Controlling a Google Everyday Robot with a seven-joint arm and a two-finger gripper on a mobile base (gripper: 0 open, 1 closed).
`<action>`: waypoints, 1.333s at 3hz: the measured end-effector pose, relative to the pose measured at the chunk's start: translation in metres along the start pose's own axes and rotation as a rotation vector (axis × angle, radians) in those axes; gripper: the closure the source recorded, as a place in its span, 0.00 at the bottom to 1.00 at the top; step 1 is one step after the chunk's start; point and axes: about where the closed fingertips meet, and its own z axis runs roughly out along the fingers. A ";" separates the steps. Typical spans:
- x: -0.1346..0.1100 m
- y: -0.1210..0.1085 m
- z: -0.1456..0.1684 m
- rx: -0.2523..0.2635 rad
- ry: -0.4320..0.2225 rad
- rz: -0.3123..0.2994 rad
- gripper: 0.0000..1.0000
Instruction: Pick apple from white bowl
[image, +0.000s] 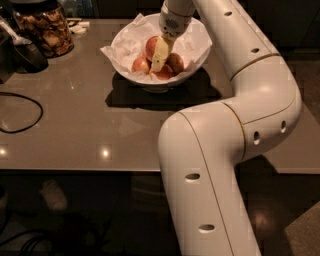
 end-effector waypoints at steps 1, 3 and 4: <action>0.000 0.000 0.000 0.000 0.000 0.000 0.87; 0.000 0.000 0.000 0.000 0.000 0.000 1.00; -0.001 0.000 -0.003 0.000 0.000 0.000 1.00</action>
Offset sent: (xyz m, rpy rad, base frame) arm -0.0001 -0.0001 0.0004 0.0001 -0.0001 -0.0003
